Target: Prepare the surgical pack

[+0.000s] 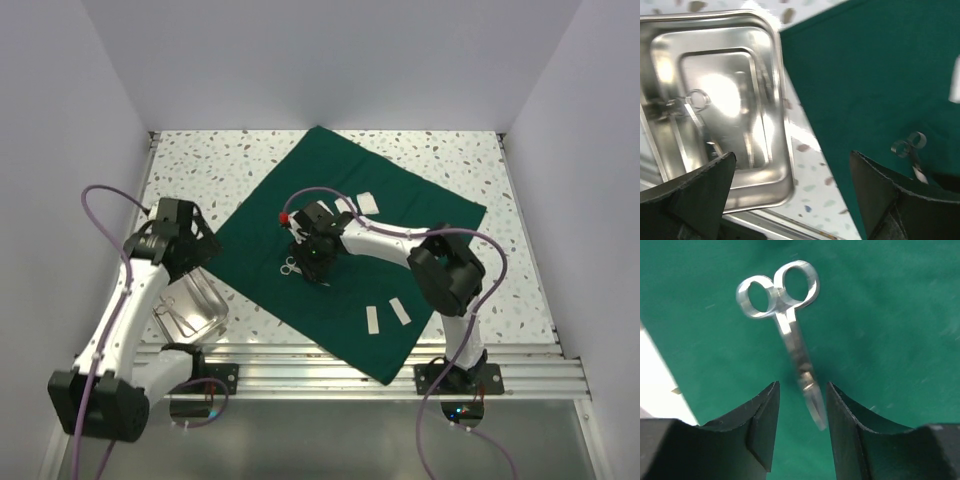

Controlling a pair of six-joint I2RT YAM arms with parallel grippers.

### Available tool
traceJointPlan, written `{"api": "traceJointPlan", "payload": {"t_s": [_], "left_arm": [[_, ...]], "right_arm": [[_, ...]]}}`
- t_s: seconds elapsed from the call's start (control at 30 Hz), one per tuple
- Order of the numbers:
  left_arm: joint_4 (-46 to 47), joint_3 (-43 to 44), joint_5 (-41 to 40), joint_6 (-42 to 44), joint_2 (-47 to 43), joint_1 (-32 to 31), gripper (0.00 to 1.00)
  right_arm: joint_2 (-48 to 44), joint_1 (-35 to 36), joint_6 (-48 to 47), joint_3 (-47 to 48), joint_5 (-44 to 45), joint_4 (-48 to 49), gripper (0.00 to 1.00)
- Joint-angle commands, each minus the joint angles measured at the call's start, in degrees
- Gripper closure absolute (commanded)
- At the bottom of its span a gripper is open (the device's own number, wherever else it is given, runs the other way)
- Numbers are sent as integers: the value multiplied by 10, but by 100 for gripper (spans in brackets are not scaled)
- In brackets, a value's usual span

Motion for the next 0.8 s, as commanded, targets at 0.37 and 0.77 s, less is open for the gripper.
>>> {"api": "traceJointPlan", "payload": {"t_s": [0.37, 0.77], "left_arm": [[122, -73, 167, 58, -143, -19, 2], [151, -104, 212, 43, -157, -20, 2]], "right_arm": [[45, 27, -57, 49, 91, -75, 58], [64, 38, -51, 49, 131, -104, 87]]}}
